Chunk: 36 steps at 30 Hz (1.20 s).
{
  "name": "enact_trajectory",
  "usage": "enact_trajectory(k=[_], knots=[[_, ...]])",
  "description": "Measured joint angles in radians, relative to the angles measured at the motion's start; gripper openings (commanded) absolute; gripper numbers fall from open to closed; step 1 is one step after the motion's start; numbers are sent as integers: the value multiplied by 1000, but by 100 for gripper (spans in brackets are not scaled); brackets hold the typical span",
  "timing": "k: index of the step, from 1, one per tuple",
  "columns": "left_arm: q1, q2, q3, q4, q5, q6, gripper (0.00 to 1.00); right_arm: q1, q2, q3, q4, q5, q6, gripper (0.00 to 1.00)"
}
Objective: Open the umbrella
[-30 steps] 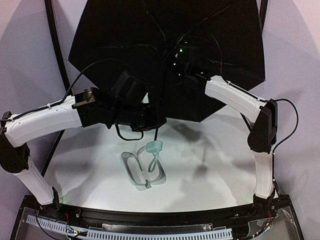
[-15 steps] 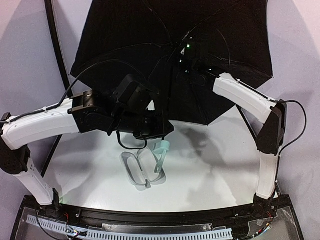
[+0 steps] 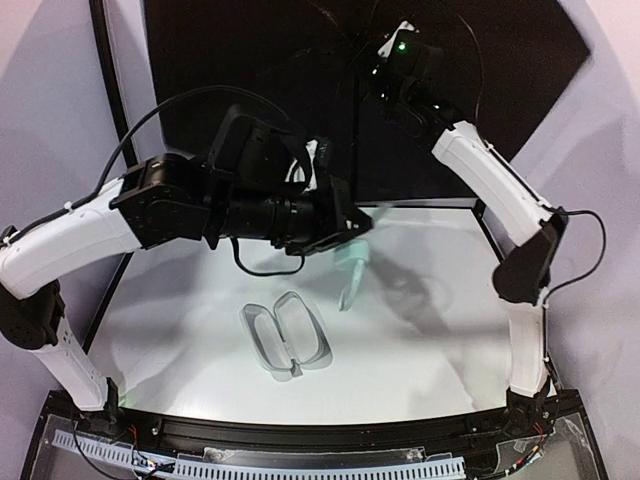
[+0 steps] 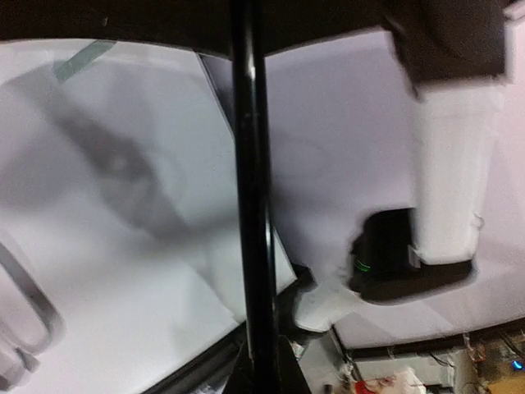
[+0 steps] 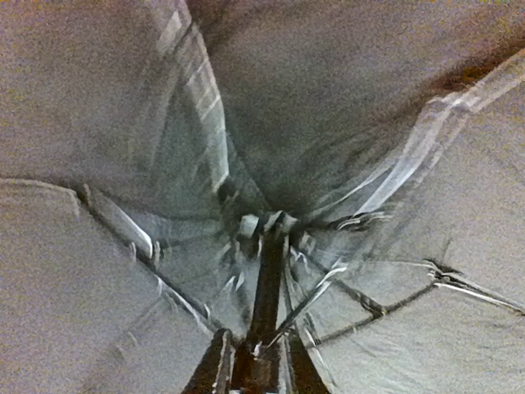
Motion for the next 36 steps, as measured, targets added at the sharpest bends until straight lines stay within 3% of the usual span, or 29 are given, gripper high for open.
enact_trajectory(k=[5,13,18,21,26,30,33,36], knots=[[-52,5,90,52,-12,-107,1,-42,92,139,103,-20,-62,0],[-69,20,140,71,-16,-122,1,-70,115,182,227,-133,-14,0],[-79,20,141,73,-42,-126,1,-78,114,147,278,-209,23,0],[-87,14,130,69,-67,-123,1,-90,79,45,345,-299,48,0],[-154,-51,17,-17,-246,-74,1,-122,-60,-255,492,-575,122,0],[-233,-158,-194,-93,-486,-1,1,-135,-152,-458,571,-800,209,6],[-265,-220,-377,-39,-628,87,1,-150,-186,-570,618,-934,280,16],[-266,-237,-530,136,-713,195,1,-171,-195,-632,665,-1002,318,25]])
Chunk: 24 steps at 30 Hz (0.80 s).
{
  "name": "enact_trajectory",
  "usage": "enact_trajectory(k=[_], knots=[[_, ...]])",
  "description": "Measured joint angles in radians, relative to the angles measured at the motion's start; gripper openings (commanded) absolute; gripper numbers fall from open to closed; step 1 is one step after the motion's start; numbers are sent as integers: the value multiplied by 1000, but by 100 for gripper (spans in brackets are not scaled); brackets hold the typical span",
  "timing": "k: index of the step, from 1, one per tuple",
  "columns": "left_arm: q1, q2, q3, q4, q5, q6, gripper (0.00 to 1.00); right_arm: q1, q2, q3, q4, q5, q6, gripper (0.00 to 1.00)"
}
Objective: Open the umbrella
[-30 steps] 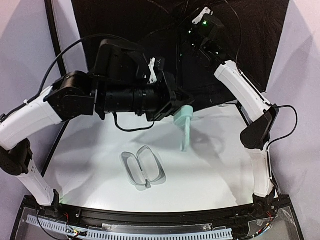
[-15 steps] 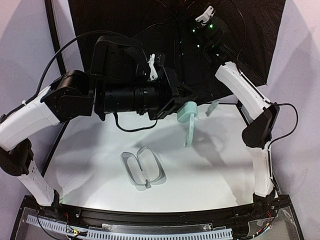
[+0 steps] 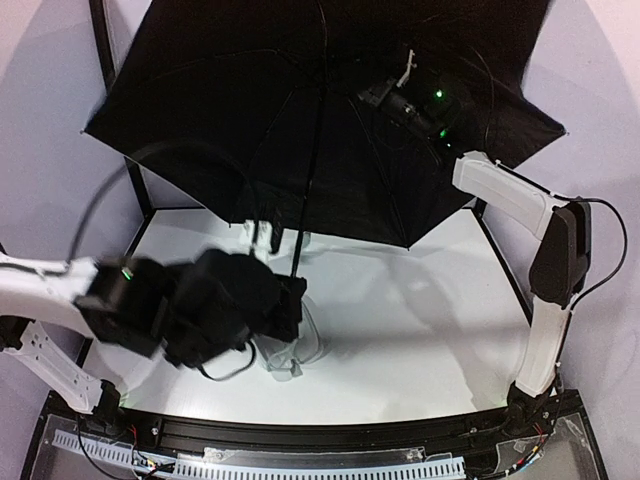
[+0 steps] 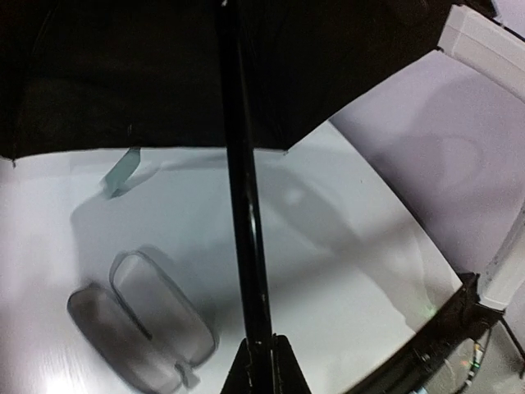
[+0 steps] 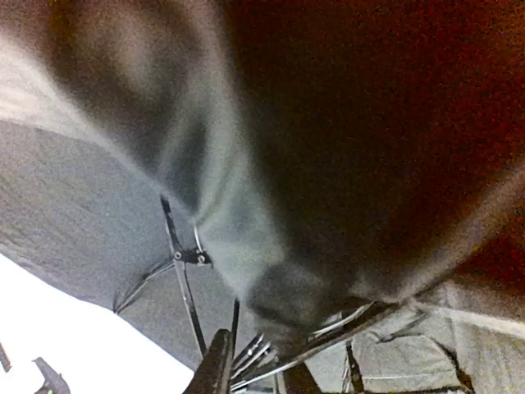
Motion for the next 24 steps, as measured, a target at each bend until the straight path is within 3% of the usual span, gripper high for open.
enact_trajectory(k=[4,11,16,24], knots=[[0,1,-141,280,-64,146,1,-30,-14,-61,61,-29,38,42],[-22,56,-180,601,-176,356,1,-69,-100,-195,184,64,120,60],[-20,84,-180,629,-204,380,1,-70,-145,-311,236,127,178,73],[18,74,-180,628,-214,357,1,-50,-197,-531,240,115,235,79]])
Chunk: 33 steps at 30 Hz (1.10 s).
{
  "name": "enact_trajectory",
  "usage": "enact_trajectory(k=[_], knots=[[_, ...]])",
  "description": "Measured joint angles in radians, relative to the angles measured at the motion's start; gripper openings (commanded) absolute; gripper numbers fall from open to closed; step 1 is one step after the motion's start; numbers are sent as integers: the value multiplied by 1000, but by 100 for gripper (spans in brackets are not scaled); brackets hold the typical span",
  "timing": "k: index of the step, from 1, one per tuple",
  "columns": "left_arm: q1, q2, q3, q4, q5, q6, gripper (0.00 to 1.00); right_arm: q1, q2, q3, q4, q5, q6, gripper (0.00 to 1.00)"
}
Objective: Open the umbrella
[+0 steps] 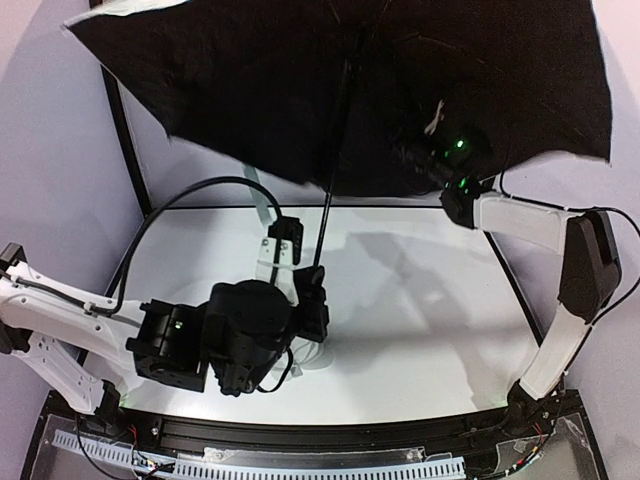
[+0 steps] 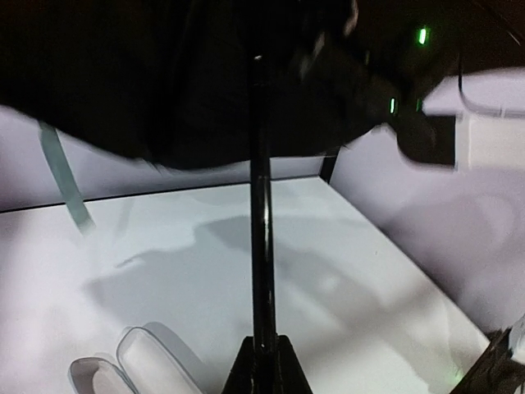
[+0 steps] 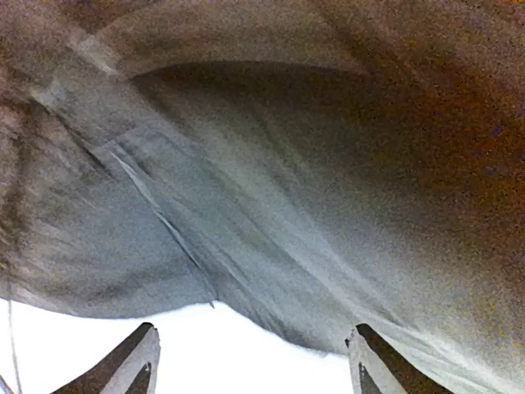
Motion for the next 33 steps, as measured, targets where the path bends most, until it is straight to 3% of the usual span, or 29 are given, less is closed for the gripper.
enact_trajectory(k=[7,17,21,25,33], knots=[[28,-8,4,-8,10,-39,1,49,-14,-113,20,-34,54,80],[45,-6,31,-53,61,-115,1,179,-34,-27,93,51,37,79],[51,9,31,-77,98,-144,1,208,-16,39,111,123,27,72],[51,32,31,-103,126,-168,1,211,9,73,126,202,31,57],[56,51,33,-115,139,-200,1,214,24,70,79,274,20,49]])
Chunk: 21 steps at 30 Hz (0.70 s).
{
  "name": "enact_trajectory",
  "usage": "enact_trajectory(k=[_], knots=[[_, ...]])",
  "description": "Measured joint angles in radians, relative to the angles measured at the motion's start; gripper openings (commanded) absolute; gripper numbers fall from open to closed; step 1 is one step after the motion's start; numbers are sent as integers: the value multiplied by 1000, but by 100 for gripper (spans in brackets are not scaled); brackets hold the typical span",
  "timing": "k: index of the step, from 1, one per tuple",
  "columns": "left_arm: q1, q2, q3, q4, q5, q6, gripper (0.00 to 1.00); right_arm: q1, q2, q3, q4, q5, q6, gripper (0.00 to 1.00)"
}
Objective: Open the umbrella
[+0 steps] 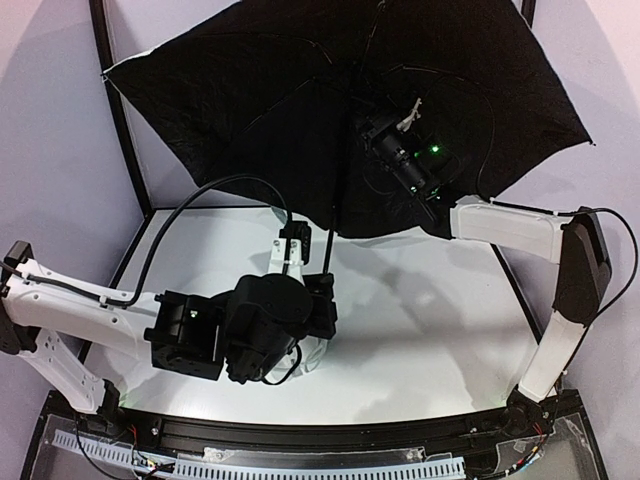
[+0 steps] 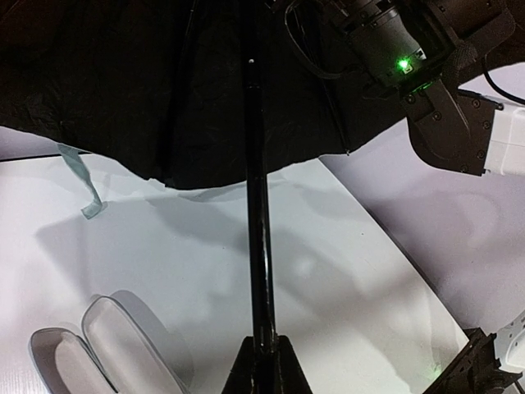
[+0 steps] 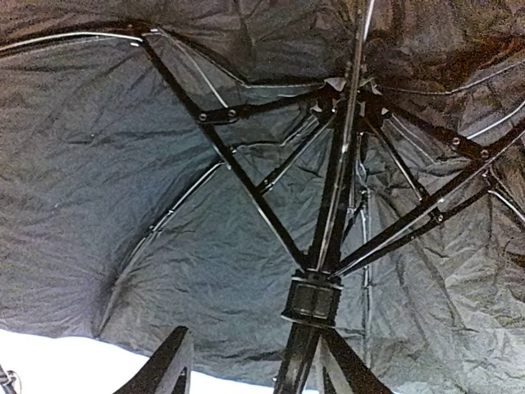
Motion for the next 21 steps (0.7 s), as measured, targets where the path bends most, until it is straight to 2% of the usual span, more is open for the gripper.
enact_trajectory(k=[2,14,17,21], knots=[[0,5,2,0,1,-2,1,2,0,-1,-7,10,-7,49],[5,34,14,-2,51,0,1,0,0,11,-103,138,-68,34],[5,35,14,-3,54,0,1,-5,0,18,-120,175,-81,36],[5,35,14,-14,49,-14,1,-7,0,18,-141,207,-93,44]])
